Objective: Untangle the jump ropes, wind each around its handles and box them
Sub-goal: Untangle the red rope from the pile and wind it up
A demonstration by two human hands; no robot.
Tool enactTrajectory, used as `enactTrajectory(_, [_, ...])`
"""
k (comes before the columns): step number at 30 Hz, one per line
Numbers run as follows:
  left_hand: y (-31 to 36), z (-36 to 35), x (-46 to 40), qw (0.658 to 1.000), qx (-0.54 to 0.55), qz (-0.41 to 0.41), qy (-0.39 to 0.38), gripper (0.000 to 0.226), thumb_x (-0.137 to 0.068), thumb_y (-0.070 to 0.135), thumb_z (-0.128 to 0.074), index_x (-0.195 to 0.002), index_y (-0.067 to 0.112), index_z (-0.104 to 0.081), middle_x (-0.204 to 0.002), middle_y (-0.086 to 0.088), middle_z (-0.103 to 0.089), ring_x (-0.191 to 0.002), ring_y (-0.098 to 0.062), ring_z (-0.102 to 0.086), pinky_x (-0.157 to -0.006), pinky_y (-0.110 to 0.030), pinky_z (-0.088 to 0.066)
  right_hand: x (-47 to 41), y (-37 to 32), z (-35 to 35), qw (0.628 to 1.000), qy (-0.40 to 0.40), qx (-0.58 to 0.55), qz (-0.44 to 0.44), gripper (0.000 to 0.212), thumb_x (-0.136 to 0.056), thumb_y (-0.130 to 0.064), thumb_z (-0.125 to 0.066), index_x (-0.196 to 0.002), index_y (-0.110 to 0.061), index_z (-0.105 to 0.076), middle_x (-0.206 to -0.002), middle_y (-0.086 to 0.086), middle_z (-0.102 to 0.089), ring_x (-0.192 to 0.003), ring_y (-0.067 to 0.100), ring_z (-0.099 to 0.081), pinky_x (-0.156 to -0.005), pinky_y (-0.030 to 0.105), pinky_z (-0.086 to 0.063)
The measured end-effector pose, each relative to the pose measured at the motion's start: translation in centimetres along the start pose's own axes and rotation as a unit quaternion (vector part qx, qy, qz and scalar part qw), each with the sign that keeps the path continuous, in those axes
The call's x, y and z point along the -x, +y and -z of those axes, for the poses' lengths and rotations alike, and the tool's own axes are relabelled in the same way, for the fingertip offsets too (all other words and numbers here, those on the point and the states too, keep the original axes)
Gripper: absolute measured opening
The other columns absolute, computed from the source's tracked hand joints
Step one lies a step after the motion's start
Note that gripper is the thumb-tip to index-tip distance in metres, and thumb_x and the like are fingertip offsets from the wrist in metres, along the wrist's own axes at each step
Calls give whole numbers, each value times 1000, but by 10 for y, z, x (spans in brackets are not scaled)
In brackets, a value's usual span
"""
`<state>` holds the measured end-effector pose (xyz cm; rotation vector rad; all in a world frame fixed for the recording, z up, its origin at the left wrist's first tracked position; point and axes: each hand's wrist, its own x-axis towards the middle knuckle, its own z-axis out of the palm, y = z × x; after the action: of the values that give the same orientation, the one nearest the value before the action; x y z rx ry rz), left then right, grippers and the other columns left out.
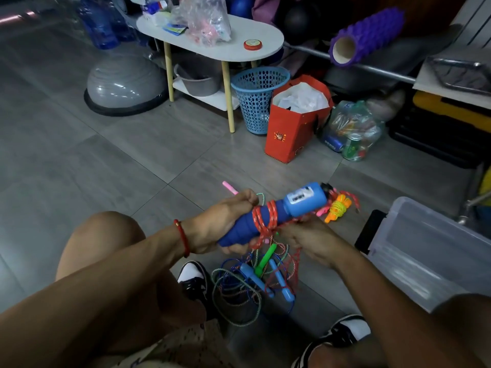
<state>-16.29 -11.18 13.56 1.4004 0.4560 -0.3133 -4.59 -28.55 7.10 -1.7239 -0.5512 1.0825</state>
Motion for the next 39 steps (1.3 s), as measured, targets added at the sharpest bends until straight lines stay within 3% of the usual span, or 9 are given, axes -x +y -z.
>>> enactTrajectory(2, [1,2,-4,998,35,27,34,6,-101,19,-35,-97,17,-40,-58,-19,-50,-36,-14,-37,-38,-14,-19,6,-18,-18,999,-17,13,41,42,-105,-19,-48,-66,-21,-64,-48,-13,-39,-43,3,-30,-45,17,-26])
enactTrajectory(5, [1,9,-15,994,34,52,95,35,-102,25,-24,-87,4,-47,-58,-14,-48,-36,-15,-32,-38,-14,-15,3,-15,-24,989,9,129,75,42,-106,-44,-38,-72,-24,-53,-58,-10,-44,-55,9,-40,-59,30,-37])
enactTrajectory(11, [1,19,-24,973,-65,45,219,19,-98,17,-33,-90,6,-46,-66,-18,-55,-36,-22,-44,-35,-16,-27,24,-30,-21,914,-5,378,146,35,-108,-38,-35,-81,-31,-56,-78,-13,-63,-77,6,-61,-79,31,-48])
enactTrajectory(14, [-1,27,-30,947,-198,43,248,20,-100,39,-41,-102,19,-43,-83,-17,-62,-50,-25,-55,-37,-21,-36,40,-39,-15,932,-7,318,172,38,-107,-38,-37,-79,-26,-59,-70,-14,-59,-68,3,-56,-70,28,-46])
enactTrajectory(18, [3,23,-21,960,-230,44,154,61,-82,83,-47,-102,27,-38,-79,-8,-66,-50,-17,-54,-44,-25,-41,54,-47,4,974,25,157,160,42,-101,-45,-37,-72,-19,-53,-54,-14,-42,-51,1,-38,-54,16,-33])
enactTrajectory(22, [5,11,-15,936,-343,2,73,73,-75,68,-68,-114,19,-30,-72,3,-58,-40,-1,-48,-42,-16,-39,57,-52,19,987,2,66,145,41,-99,-42,-42,-75,-10,-51,-55,-12,-30,-49,4,-28,-48,17,-27])
enactTrajectory(28, [4,4,-14,869,-494,-3,5,89,-63,75,-75,-117,20,-29,-101,0,-59,-83,-8,-60,-72,-28,-54,56,-60,26,968,-19,166,187,38,-104,-37,-49,-74,-17,-60,-57,-12,-43,-54,2,-38,-55,20,-33])
enactTrajectory(34, [-7,-16,-7,822,-561,-59,-78,95,-56,80,-76,-109,21,-25,-94,5,-59,-80,-10,-58,-69,-29,-53,36,-67,28,946,-13,269,179,36,-84,-57,-70,-75,-22,-69,-66,2,-62,-61,20,-53,-62,43,-47])
enactTrajectory(39, [6,-30,-1,780,-614,-60,-104,93,-56,83,-71,-112,32,-18,-81,17,-38,-67,-4,-43,-56,-11,-28,38,-81,36,875,-1,458,155,38,-60,-75,-74,-58,-40,-60,-58,-18,-58,-57,2,-51,-59,30,-41])
